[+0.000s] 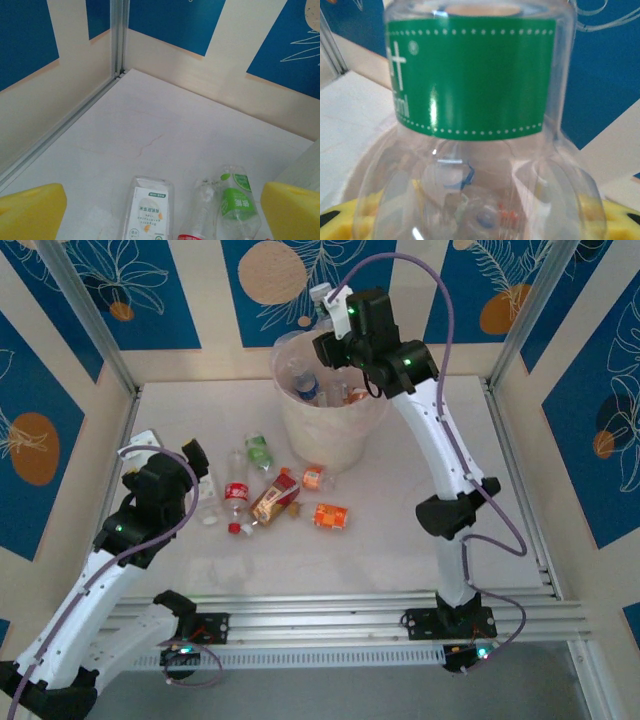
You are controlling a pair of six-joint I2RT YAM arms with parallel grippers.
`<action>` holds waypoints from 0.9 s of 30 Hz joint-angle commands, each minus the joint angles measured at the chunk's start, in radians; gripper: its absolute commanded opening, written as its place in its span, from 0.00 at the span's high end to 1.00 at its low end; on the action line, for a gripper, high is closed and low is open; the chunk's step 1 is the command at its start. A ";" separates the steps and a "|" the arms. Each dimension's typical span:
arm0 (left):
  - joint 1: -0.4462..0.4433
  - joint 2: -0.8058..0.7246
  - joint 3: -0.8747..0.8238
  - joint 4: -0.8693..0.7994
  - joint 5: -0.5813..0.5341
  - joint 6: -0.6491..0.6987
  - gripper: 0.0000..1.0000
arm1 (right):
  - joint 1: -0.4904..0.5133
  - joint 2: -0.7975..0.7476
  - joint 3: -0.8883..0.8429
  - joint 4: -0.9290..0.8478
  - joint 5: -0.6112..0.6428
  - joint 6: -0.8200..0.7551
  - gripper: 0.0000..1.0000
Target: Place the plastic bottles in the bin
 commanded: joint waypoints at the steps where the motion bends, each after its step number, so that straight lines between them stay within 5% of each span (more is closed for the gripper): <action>1: 0.003 -0.004 0.009 -0.020 0.003 0.016 0.01 | -0.038 0.028 0.001 0.018 -0.067 -0.016 0.59; 20: 0.003 0.024 0.024 -0.011 0.013 0.030 0.00 | -0.099 0.163 -0.077 -0.030 0.002 -0.091 0.59; 27: 0.003 0.005 0.024 -0.026 0.002 0.029 0.01 | -0.102 0.196 -0.099 -0.032 0.046 -0.111 0.51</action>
